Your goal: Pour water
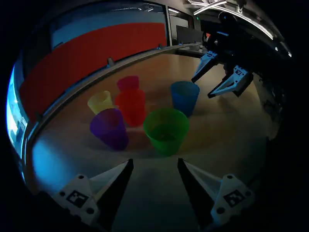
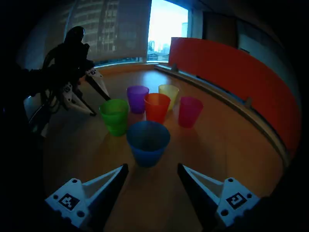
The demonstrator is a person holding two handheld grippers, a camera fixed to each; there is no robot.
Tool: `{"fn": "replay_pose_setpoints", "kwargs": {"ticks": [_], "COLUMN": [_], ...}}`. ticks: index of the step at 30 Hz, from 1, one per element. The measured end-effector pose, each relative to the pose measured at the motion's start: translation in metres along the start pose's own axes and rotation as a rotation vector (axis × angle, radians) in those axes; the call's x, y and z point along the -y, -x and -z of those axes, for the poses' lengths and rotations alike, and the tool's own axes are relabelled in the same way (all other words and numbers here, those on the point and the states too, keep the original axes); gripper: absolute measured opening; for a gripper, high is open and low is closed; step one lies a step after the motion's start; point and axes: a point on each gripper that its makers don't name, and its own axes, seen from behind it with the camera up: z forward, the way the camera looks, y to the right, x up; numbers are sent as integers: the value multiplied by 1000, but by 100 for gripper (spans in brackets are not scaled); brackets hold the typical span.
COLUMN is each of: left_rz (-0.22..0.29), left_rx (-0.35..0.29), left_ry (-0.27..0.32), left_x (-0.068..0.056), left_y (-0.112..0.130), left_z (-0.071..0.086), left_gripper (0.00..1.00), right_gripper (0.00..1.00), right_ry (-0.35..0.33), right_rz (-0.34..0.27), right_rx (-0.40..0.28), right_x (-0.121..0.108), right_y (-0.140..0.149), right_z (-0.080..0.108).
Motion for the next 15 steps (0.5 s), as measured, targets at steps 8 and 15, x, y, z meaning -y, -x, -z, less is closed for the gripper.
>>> {"fn": "replay_pose_setpoints", "kwargs": {"ticks": [8, 15], "left_rz": [45, 75], "left_rx": [-26, -82], "left_ry": [-57, -109], "left_x": [10, 18], "left_y": [1, -7], "left_z": [10, 22], "left_gripper": [84, 85], "right_gripper": [99, 99], "right_ry": [48, 107], "right_rz": [-43, -71], "right_rx": [-14, -36], "right_x": [-4, -8], "right_y": [-3, -7], "right_z": [9, 15]}}
